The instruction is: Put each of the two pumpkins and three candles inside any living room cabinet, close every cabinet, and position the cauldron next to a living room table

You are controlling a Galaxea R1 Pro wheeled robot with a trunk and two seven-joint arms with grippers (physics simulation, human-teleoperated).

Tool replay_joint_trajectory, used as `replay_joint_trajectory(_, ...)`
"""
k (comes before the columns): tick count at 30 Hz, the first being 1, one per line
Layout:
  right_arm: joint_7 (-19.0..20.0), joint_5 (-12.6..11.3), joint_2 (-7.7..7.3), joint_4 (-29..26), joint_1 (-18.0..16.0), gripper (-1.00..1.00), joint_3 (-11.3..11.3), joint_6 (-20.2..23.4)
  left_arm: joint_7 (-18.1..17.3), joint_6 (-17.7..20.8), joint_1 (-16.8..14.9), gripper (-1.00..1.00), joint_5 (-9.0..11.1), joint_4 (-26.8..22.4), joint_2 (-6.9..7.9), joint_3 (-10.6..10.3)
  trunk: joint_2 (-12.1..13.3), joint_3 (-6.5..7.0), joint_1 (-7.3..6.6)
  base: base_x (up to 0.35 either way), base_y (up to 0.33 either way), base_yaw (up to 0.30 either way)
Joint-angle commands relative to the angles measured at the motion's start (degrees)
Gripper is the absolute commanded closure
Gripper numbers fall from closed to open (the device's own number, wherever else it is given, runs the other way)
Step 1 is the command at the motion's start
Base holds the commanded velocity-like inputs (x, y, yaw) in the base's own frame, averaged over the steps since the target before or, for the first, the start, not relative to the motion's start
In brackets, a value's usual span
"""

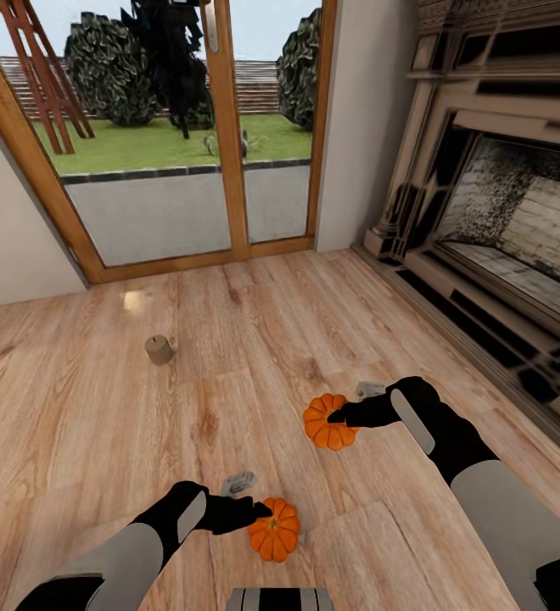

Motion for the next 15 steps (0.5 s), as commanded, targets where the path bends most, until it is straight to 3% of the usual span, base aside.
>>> replay_joint_trajectory(1, 0.6, 0.6, -0.05, 0.0, 0.0, 1.0, 0.1, 0.1, 0.2, 0.6, 0.0, -1.0, 0.0, -0.1, -0.06, 0.4, 0.0, -0.04, -0.01, 0.0, 0.0, 0.0)
replay_joint_trajectory(12, 0.6, 0.6, -0.05, 0.0, 0.0, 1.0, 0.1, 0.1, 0.6, 0.5, 0.0, -1.0, -0.8, -0.1, -0.14, 0.5, 0.0, -0.04, -0.01, 0.002, 0.0, 0.0)
replay_joint_trajectory(15, 0.6, 0.6, -0.05, 0.0, 0.0, 1.0, 0.1, 0.1, 0.9, 0.5, 0.0, -1.0, -0.8, -0.1, -0.2, 0.5, 0.0, -0.04, -0.01, 0.166, -0.092, 0.0)
